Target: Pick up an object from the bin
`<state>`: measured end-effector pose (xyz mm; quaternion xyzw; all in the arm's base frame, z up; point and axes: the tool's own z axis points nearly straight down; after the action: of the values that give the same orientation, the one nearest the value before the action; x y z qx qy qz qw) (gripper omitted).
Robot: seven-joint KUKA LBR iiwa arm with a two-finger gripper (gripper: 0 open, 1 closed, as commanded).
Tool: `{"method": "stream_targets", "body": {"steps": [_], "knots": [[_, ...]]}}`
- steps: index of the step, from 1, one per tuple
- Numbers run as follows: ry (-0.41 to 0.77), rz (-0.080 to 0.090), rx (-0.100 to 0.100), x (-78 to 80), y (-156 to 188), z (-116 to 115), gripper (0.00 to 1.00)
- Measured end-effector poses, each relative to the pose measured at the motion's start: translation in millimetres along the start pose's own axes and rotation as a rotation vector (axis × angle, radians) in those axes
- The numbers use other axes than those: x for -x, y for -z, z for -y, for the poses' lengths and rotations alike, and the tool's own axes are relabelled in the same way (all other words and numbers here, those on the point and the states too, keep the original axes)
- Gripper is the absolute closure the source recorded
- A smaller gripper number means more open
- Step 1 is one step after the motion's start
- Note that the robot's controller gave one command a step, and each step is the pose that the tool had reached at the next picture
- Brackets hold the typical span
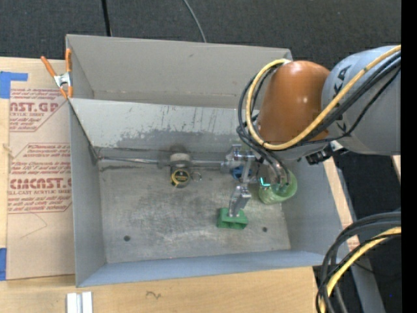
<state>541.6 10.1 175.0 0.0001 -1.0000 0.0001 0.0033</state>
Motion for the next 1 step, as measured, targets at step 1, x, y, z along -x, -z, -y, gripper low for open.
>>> {"method": "stream_targets", "body": {"steps": [1], "knots": [[-0.092, 0.014, 0.002, -8.8, -104.4, 37.5, 0.0]]}}
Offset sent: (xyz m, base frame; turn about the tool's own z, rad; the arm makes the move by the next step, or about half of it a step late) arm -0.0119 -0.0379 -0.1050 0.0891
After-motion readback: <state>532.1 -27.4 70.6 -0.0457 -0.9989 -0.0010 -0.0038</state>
